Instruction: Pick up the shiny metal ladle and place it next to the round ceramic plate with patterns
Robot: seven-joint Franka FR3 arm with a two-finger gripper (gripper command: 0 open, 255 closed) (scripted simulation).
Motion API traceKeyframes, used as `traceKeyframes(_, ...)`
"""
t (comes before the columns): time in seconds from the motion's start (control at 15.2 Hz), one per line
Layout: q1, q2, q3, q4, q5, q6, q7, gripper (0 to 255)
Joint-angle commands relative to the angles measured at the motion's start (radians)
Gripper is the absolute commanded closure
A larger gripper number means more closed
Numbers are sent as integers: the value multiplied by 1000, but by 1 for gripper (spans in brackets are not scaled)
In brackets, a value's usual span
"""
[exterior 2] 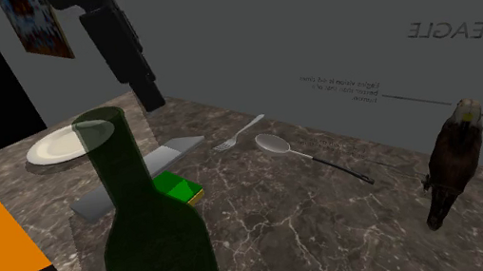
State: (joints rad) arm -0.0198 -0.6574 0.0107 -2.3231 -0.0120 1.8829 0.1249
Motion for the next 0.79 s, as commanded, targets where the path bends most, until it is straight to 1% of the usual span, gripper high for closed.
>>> traceKeyframes(0.0, -11, 67, 17, 7, 25, 57, 77, 0)
traceKeyframes(0.33, -36, 233, 51, 40, 80, 186, 250, 0)
traceKeyframes(0.73, -58, 448, 75, 120, 134, 323, 441, 0)
